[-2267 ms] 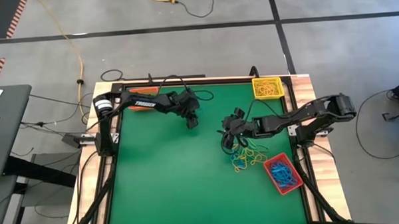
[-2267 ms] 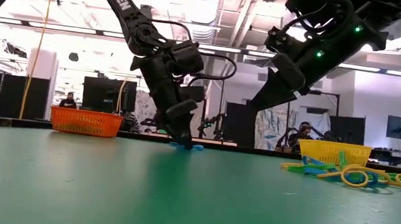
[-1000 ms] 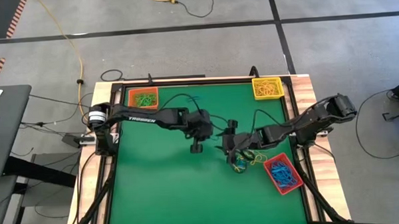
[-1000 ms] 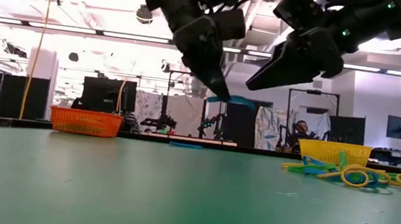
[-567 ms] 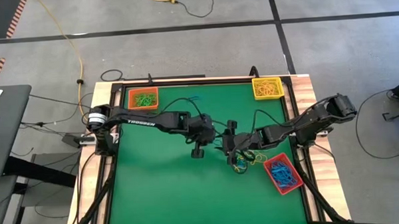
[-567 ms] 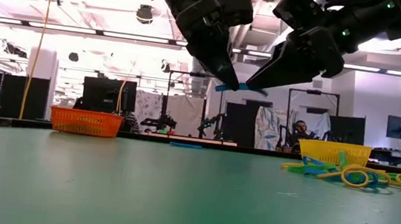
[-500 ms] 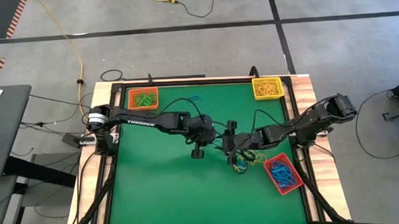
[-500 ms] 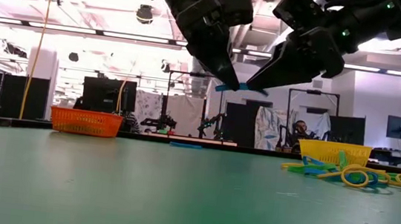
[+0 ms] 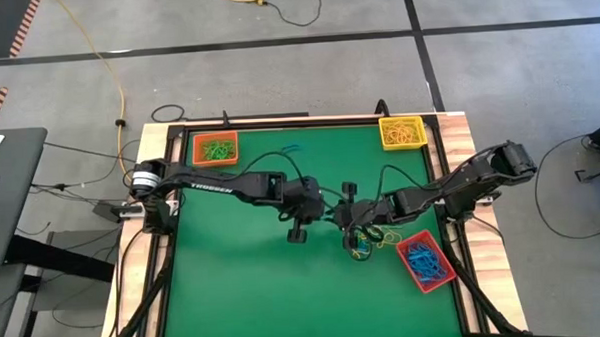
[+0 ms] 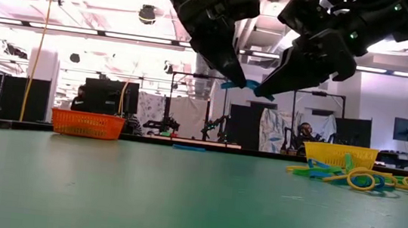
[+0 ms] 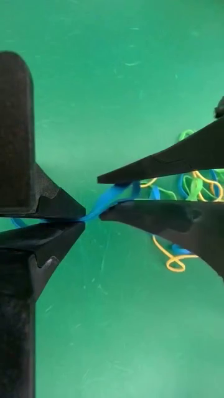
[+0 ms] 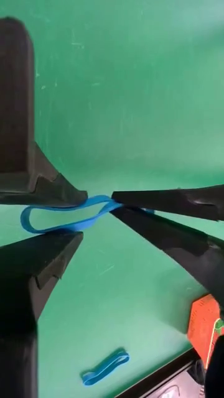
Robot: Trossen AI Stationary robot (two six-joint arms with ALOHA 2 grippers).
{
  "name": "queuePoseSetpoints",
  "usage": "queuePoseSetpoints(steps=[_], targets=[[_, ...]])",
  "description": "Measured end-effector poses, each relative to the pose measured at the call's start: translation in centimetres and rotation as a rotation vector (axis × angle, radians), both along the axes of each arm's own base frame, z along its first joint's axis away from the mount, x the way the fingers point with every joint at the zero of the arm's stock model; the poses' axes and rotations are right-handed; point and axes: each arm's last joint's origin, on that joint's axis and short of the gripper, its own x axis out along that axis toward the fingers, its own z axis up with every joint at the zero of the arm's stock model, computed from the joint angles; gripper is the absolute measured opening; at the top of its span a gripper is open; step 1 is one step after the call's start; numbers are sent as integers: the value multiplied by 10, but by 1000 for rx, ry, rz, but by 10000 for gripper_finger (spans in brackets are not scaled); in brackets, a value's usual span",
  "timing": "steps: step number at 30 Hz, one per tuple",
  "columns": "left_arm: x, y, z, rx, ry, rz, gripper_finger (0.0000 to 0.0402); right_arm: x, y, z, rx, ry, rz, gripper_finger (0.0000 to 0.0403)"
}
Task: Sort rubber bands into baskets
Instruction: Put the blue rubber band into the red bin
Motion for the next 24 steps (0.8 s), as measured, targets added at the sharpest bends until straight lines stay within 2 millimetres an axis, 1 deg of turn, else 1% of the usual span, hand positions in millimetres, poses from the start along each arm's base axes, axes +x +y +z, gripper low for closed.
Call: queuePoseSetpoints(steps=[3,5,7,11,12,17,20,24], targets=[[-1,-1,3,-3,-8,1,0,0,0,0,-1,0,0,104],[-1,-1,5,-3,-17,0,0,0,0,0,-8,0,3,93],[-2,-1,5,-2,-9,1,0,0,0,0,-17,1,5,73],[-3,-1,5,1,-2,3,0,0,0,0,-33,4,10,22],[-3,-1,5,1,-1,3,0,0,0,0,-40,5,15,17],[-3,-1,4,1,6,5,3,0,0,0,-47,5,11,17],[-4,-2,4,9,7,0,26,-1,0,-1,-49,21,12,16],[-4,-4,4,13,15,-10,82,-9,5,-4,-32,101,12,16]])
